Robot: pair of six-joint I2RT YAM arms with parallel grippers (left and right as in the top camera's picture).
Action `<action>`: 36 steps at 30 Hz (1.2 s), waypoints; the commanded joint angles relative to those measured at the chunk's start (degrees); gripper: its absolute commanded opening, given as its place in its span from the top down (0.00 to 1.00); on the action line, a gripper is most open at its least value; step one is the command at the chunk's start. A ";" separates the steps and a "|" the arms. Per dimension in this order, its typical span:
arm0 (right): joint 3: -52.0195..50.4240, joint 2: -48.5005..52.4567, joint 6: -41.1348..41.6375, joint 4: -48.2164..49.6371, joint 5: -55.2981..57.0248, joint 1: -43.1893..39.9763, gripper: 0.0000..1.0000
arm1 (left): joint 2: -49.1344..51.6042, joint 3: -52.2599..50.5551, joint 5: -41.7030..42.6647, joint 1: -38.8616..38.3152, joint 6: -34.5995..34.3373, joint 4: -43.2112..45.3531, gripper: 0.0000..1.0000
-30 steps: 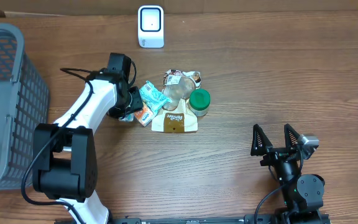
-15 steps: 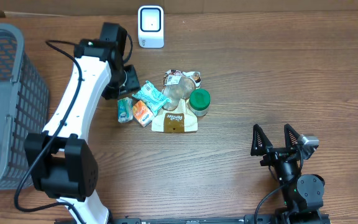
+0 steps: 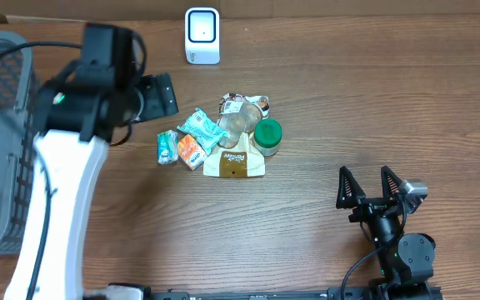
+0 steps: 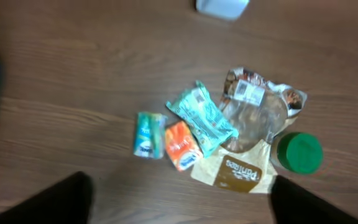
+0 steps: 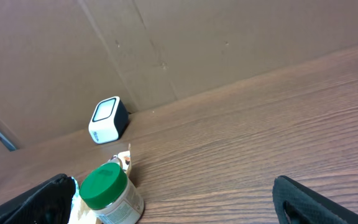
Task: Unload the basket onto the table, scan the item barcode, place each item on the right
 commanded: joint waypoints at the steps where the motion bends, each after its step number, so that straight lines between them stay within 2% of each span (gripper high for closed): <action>1: -0.59 -0.52 -0.26 0.39 -0.31 -0.20 0.00 | -3.04 0.90 -5.53 2.91 1.40 -0.31 0.01; 10: -0.59 -0.52 -0.26 0.39 -0.31 -0.20 0.00 | -6.29 0.90 -8.41 10.71 1.84 0.87 0.01; 36: -0.59 -0.52 -0.24 0.39 0.22 -0.20 0.00 | -6.16 0.57 -9.88 10.93 1.77 0.70 0.00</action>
